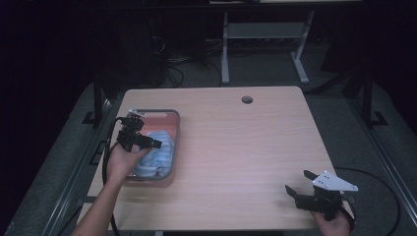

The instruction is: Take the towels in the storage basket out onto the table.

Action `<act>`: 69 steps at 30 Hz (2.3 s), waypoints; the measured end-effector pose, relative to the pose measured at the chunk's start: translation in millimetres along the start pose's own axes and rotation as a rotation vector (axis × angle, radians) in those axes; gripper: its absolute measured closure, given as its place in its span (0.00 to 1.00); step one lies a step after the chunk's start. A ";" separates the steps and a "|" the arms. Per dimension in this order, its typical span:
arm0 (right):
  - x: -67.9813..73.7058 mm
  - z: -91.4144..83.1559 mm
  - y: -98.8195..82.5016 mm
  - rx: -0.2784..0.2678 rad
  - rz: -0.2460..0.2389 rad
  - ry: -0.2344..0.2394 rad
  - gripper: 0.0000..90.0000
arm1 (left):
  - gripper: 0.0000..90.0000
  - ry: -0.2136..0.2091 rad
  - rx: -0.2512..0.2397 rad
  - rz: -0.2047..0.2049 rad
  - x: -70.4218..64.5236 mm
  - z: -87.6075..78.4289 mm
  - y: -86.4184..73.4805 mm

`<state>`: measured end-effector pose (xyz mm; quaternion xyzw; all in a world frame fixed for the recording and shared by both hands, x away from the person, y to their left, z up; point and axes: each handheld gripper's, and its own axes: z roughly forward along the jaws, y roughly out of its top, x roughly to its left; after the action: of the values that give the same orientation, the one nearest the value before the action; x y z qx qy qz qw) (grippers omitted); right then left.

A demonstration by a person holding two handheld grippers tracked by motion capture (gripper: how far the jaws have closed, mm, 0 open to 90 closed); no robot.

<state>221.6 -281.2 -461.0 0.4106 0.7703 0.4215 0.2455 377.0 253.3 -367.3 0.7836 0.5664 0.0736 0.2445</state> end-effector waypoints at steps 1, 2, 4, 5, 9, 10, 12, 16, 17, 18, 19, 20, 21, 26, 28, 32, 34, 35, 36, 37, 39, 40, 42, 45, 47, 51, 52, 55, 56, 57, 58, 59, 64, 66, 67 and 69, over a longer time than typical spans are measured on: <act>0.0 0.0 0.0 0.000 0.000 0.000 0.18 | 0.30 0.000 0.000 0.000 0.0 0.0 0.0; -0.5 -0.3 0.0 -0.002 0.000 -0.001 0.18 | 0.30 0.008 0.015 0.005 0.2 2.2 0.1; -0.8 -0.5 -0.3 -0.002 0.004 0.001 0.18 | 0.31 0.052 0.040 0.022 -1.7 7.3 0.2; -0.8 -0.5 -0.3 -0.002 0.004 0.001 0.18 | 0.31 0.052 0.040 0.022 -1.7 7.3 0.2; -1.3 -1.1 0.0 -0.004 0.003 -0.001 0.18 | 0.33 0.128 0.089 0.048 -2.4 16.4 0.3; -1.6 -1.2 0.0 -0.004 0.002 0.000 0.18 | 0.33 0.128 0.089 0.048 -2.4 16.4 0.3; -1.8 -1.2 -0.3 -0.004 0.006 0.000 0.18 | 0.33 0.142 0.104 0.049 -2.4 18.3 -0.3; -1.0 -0.6 -0.3 -0.001 0.003 0.002 0.18 | 0.33 0.188 0.157 0.087 -4.4 24.7 -2.7; -0.8 -0.6 0.0 -0.003 -0.002 0.002 0.18 | 0.33 0.198 0.178 0.100 -5.5 27.6 -3.4; -0.6 -0.8 0.3 -0.003 -0.004 0.002 0.18 | 0.34 0.207 0.208 0.114 -7.3 31.2 -4.1; -0.4 -1.3 0.5 -0.005 -0.002 0.002 0.18 | 0.35 0.210 0.222 0.129 -9.1 33.8 -4.5; -0.4 -1.3 0.4 -0.005 -0.002 0.002 0.18 | 0.36 0.211 0.228 0.135 -10.5 35.5 -4.8; -0.4 -1.3 0.4 -0.005 -0.002 0.002 0.18 | 0.36 0.215 0.238 0.145 -11.6 37.2 -4.6; -0.7 -0.7 -0.3 -0.001 0.004 0.003 0.18 | 0.41 0.236 0.288 0.158 -11.9 50.1 -4.6; -0.4 -0.5 -0.6 -0.002 0.005 0.003 0.18 | 0.43 0.260 0.310 0.175 -15.9 53.8 -2.2; -0.2 0.0 -0.4 -0.002 0.004 0.004 0.18 | 0.51 0.285 0.336 0.205 -18.2 59.1 -1.1; -0.2 -0.1 -0.3 -0.003 0.003 0.004 0.18 | 0.53 0.288 0.336 0.206 -18.6 60.2 -1.3; -0.2 -0.4 -0.2 -0.005 0.001 0.003 0.18 | 0.54 0.293 0.341 0.215 -18.9 60.5 -0.9; -0.5 -1.5 -0.3 -0.006 0.004 0.002 0.18 | 0.57 0.300 0.341 0.217 -20.4 61.5 -1.2; -0.5 -1.5 -0.3 -0.006 0.004 0.002 0.18 | 0.58 0.300 0.341 0.217 -20.4 61.5 -1.2; -1.5 -2.6 -0.4 -0.008 0.010 0.000 0.18 | 0.61 0.297 0.340 0.221 -20.0 60.4 -1.6; -1.5 -2.6 -0.4 -0.008 0.010 0.000 0.18 | 0.61 0.297 0.340 0.221 -20.0 60.4 -1.6; -2.0 -2.6 -0.8 -0.014 0.008 -0.002 0.18 | 0.63 0.288 0.338 0.218 -19.1 59.6 -1.6; -1.8 -1.7 -1.0 -0.006 0.009 0.000 0.18 | 0.69 0.262 0.322 0.211 -17.1 56.8 -1.7; -1.5 -0.9 -0.5 -0.002 0.007 -0.001 0.18 | 0.71 0.234 0.308 0.199 -13.4 53.6 -2.4; -0.5 0.8 -0.1 0.000 0.001 0.000 0.18 | 0.73 0.175 0.272 0.173 -3.9 44.8 -7.0; 0.1 1.3 -0.1 0.006 0.000 0.000 0.18 | 0.74 0.169 0.269 0.172 -2.7 42.7 -7.8; -0.5 1.1 -0.2 0.004 -0.003 -0.002 0.18 | 0.75 0.141 0.244 0.151 1.6 35.0 -10.6; -1.1 0.1 -0.1 0.002 0.000 -0.004 0.18 | 0.75 0.127 0.231 0.136 3.4 32.2 -11.5; -1.1 0.1 -0.1 0.002 0.000 -0.004 0.18 | 0.75 0.107 0.215 0.127 5.0 29.3 -12.6; -1.2 -0.5 0.0 0.001 0.003 -0.003 0.18 | 0.75 0.078 0.192 0.115 6.3 25.1 -14.2; -1.6 -1.4 0.1 -0.001 0.002 -0.006 0.18 | 0.75 0.063 0.175 0.106 6.8 22.0 -15.2; -4.0 -2.5 -0.4 -0.004 0.007 -0.012 0.18 | 0.75 -0.024 0.077 0.060 12.5 0.1 -19.2; -4.2 -2.8 -0.2 -0.005 0.001 -0.013 0.18 | 0.75 -0.056 0.039 0.033 17.1 -8.3 -20.0; -3.9 -3.1 -0.1 -0.005 0.003 -0.015 0.18 | 0.75 -0.074 0.023 0.023 19.5 -12.0 -20.5; -3.5 -3.4 0.1 -0.007 0.002 -0.019 0.18 | 0.75 -0.097 -0.006 0.012 22.3 -17.7 -21.8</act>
<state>221.0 -285.7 -459.0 0.4146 0.7661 0.4206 0.2536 359.2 284.5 -365.7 0.7891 0.5487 0.0384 0.2735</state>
